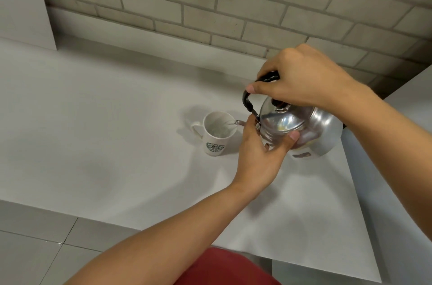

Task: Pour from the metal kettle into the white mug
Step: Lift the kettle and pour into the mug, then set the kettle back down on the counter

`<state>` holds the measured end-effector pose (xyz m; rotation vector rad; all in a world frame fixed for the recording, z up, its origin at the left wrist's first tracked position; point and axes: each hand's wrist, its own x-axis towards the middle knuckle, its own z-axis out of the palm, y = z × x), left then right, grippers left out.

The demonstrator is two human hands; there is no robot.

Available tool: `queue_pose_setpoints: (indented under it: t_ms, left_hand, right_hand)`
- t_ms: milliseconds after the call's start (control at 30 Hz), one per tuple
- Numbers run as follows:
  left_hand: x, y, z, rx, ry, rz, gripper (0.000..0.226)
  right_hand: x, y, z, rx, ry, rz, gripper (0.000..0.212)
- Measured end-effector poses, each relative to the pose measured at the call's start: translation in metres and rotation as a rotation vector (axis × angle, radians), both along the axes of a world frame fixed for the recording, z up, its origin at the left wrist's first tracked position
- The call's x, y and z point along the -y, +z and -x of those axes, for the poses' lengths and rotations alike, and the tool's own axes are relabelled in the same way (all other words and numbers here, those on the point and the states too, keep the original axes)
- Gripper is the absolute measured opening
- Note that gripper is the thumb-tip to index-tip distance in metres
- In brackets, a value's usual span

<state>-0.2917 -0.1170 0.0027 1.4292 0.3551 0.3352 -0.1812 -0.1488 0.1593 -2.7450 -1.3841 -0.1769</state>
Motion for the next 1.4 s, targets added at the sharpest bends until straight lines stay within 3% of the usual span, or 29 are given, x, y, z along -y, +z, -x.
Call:
queue_pose_setpoints:
  t_ms: [333,500,633,833,967,1100,1233,1400]
  left_hand:
    - [-0.009,-0.010,0.005,0.021,-0.078,-0.260,0.066]
    - [-0.025,-0.005,0.008,-0.006,-0.131,-0.581,0.072]
    - [-0.035,0.012,-0.010,0.019,-0.118,-0.615,0.062]
    - [-0.028,0.023,-0.041,0.044,-0.225,-0.783,0.029]
    - [-0.022,0.022,-0.059,0.019,-0.155,-0.828,0.027]
    - [-0.025,0.026,-0.088,0.022,-0.095,-0.825,0.027]
    - [-0.039,0.027,-0.124,0.028,-0.016,-0.832,0.026]
    - [-0.063,0.023,-0.178,-0.039,-0.033,-0.892,0.027]
  right_hand:
    - [0.064,-0.043,-0.004,-0.125,-0.152,-0.427,0.039]
    - [0.097,-0.067,0.001,-0.289,-0.231,-0.725,0.011]
    - [0.118,-0.083,0.003,-0.362,-0.259,-0.885,0.007]
    - [0.135,-0.100,-0.005,-0.458,-0.249,-0.980,0.003]
    - [0.141,-0.106,-0.025,-0.488,-0.227,-0.933,0.012]
    - [0.151,-0.111,-0.058,-0.458,-0.243,-0.916,0.037]
    - [0.158,-0.125,-0.093,-0.556,-0.271,-0.989,0.027]
    - [0.136,-0.138,-0.142,-0.537,-0.284,-1.008,0.033]
